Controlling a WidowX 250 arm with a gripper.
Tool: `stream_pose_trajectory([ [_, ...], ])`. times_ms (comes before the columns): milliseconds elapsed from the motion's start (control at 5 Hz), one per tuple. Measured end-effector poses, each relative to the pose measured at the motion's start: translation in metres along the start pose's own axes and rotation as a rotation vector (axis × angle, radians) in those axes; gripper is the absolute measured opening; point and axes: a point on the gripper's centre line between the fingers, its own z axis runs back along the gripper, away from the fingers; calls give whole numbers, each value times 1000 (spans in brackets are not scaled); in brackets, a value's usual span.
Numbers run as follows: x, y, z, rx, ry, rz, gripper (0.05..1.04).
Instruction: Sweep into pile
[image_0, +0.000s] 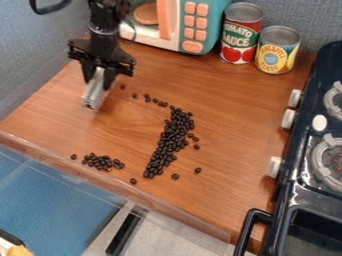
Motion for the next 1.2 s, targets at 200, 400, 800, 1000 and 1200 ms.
stream_pose_trajectory([
  [200,3,6,-7,20,14,-61,384],
  [400,5,4,-17,47,2,-181,384],
  [800,1,-19,-20,-18,-9,-351,384],
  [1000,-3,-23,-21,-51,-5,-381,384],
  [1200,-4,-25,-21,-65,-1,-385,384],
])
